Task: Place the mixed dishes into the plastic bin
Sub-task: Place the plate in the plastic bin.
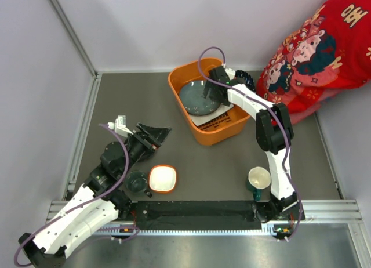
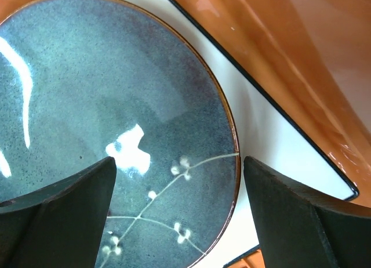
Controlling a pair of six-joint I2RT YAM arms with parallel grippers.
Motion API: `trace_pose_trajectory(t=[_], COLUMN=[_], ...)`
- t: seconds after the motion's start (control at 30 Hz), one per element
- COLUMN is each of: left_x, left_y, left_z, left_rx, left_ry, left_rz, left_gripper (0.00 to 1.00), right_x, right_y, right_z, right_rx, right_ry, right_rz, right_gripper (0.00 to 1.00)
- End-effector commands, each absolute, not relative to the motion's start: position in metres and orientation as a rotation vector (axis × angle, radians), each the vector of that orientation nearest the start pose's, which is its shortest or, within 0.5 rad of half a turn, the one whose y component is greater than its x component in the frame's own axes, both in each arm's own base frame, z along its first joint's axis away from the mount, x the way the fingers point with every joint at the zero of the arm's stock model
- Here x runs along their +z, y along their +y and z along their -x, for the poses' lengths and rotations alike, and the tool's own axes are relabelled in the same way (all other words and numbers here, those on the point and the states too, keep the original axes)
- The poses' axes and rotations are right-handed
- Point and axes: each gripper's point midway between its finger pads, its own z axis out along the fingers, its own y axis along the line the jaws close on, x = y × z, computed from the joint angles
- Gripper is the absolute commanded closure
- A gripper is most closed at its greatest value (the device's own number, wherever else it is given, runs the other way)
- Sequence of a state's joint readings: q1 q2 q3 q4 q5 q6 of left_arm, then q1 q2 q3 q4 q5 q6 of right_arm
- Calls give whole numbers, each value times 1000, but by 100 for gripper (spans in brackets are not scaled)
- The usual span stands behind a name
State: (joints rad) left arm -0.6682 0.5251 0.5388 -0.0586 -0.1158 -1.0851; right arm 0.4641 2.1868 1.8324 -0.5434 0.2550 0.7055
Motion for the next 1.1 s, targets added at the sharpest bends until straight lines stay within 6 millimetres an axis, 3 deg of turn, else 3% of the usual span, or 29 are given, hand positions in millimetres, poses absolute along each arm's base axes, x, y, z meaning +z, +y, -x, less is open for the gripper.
trace_pose_trajectory(t=[0.0,0.07,0.23,0.47,0.6,0.83,1.0,1.03,1.07], left_x=[280,279,279,274,273,281,283,283,281], left_y=[-188,-188,-188,-185,-182,-176,-166,-165,-163], left_z=[-215,-215,-216,-221,-226,-232,-233,-234,-235], left_rx=[-1241,-1240,-1234,-1182,-1129,-1036,-981,-975,-962], left_ry=[1687,1689,1689,1707,1727,1745,1741,1739,1745], left_rz=[473,474,474,488,493,469,491,498,507], left_gripper=[1,1,1,1,1,1,1,1,1], right_x=[130,133,160,180,174,144,139,129,131], right_y=[225,223,223,239,250,246,257,255,265], right_z=[-513,-510,-498,-451,-416,-361,-323,-314,-307], right_rx=[185,177,186,166,135,113,317,338,431], right_ry=[2299,2295,2262,2290,2338,2440,2480,2506,2501], right_rz=[-413,-412,-364,-140,17,216,313,324,338], right_gripper=[10,10,10,10,10,10,10,10,10])
